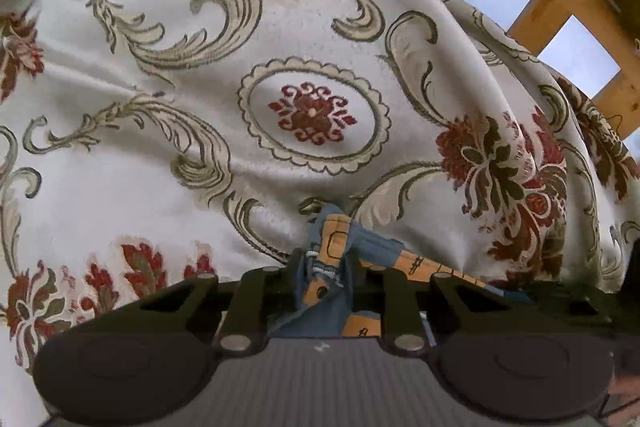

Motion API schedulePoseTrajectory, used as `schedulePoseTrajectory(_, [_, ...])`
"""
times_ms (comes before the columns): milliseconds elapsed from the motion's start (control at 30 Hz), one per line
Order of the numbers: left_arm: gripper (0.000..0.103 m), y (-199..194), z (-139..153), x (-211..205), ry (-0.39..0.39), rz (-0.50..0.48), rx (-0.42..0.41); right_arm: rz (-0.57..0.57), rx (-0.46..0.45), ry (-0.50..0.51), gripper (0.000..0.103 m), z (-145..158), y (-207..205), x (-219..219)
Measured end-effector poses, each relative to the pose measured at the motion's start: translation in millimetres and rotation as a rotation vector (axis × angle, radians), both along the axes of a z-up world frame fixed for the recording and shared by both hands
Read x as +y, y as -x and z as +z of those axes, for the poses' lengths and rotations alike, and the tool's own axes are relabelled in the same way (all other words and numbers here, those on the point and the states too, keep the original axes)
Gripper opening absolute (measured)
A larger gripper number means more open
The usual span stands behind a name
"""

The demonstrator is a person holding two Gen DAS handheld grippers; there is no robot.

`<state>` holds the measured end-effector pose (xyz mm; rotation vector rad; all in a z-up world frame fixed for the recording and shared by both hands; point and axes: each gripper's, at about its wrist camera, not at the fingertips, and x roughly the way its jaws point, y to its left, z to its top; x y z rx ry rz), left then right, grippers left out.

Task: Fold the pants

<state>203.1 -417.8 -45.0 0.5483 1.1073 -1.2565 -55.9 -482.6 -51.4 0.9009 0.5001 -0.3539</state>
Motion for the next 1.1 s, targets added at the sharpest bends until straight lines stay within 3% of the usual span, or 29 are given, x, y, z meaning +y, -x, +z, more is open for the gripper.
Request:
schedulePoseTrajectory(100, [0.017, 18, 13, 5, 0.071, -0.058, -0.079, 0.023, -0.014, 0.097, 0.012, 13, 3, 7])
schedulePoseTrajectory(200, [0.017, 31, 24, 15, 0.153, -0.111, -0.122, 0.049, -0.025, 0.288, 0.012, 34, 9, 22])
schedulePoseTrajectory(300, [0.018, 32, 13, 12, 0.152, -0.122, -0.133, 0.081, 0.036, 0.368, 0.013, 32, 0, 31])
schedulePoseTrajectory(367, [0.032, 30, -2, 7, 0.113, -0.11, -0.148, 0.075, 0.095, 0.318, 0.018, 18, -6, 24])
schedulePoseTrajectory(433, [0.042, 24, -6, 12, 0.12, -0.069, -0.13, 0.059, 0.068, 0.25, 0.021, 11, -2, 16])
schedulePoseTrajectory(467, [0.056, 20, -3, 18, 0.137, -0.04, -0.12, 0.059, 0.056, 0.238, 0.028, 11, 0, 15])
schedulePoseTrajectory(533, [0.073, 13, 6, 35, 0.171, 0.016, -0.124, 0.079, 0.039, 0.234, 0.043, 13, 3, 17])
schedulePoseTrajectory(600, [0.076, 5, 13, 52, 0.197, 0.072, -0.12, 0.088, 0.015, 0.223, 0.062, 13, 6, 21])
schedulePoseTrajectory(800, [0.088, -6, 12, 112, 0.271, 0.312, 0.065, 0.028, 0.015, 0.148, 0.073, 15, -2, 22])
schedulePoseTrajectory(967, [0.094, 2, 2, 139, 0.253, 0.365, 0.229, -0.033, -0.011, 0.069, 0.094, 14, -12, 22])
schedulePoseTrajectory(1033, [0.094, 1, 2, 141, 0.246, 0.384, 0.268, -0.069, -0.011, 0.052, 0.096, 15, -14, 24])
schedulePoseTrajectory(1100, [0.094, -5, 7, 141, 0.266, 0.399, 0.288, -0.096, -0.011, 0.048, 0.086, 13, -13, 25])
